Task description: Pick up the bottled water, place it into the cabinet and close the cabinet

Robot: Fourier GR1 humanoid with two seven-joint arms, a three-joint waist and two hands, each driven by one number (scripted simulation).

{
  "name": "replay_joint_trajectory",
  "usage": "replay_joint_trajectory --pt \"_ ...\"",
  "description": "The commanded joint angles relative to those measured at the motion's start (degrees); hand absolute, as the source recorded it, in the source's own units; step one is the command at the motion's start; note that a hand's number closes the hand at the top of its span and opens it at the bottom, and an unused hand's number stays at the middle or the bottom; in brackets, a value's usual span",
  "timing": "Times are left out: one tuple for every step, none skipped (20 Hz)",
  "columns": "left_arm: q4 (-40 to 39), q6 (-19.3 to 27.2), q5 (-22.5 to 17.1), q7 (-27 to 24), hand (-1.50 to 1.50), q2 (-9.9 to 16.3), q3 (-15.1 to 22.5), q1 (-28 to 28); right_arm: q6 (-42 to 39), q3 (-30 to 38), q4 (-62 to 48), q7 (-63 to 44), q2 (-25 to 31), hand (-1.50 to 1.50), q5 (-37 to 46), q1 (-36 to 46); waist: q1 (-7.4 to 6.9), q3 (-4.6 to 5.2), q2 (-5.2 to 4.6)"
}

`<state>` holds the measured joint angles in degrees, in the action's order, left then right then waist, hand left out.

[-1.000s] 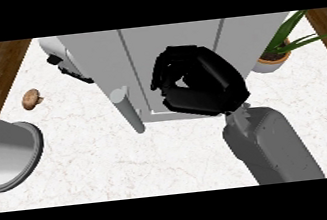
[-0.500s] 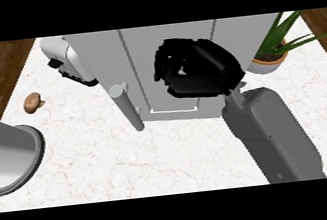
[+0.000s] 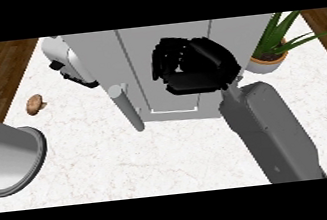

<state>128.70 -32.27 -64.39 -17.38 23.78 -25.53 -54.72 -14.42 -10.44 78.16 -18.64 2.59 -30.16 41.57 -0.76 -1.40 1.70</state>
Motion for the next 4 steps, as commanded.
replay_joint_trajectory --pt "0.02 -0.32 -1.96 0.92 -1.5 0.23 -1.23 0.36 1.78 4.54 -9.92 1.18 -2.42 1.5 -0.82 9.2 -1.96 1.4 -2.17" --pt "-1.7 -0.51 -0.47 1.12 -1.5 -0.04 0.83 2.42 4.99 -0.49 -9.62 3.49 -2.47 1.5 -0.88 8.04 -2.2 1.46 -2.27" --pt "-0.15 -0.39 -2.8 1.39 -1.5 1.47 -2.02 0.9 3.75 2.13 -11.04 2.45 -2.46 1.5 -0.67 9.72 -2.95 1.41 -2.39" --pt "-1.17 -1.13 0.39 1.2 -1.5 -0.6 0.11 1.69 2.76 3.28 -10.55 0.48 -2.45 1.5 -1.34 10.21 -2.32 1.45 -2.25"
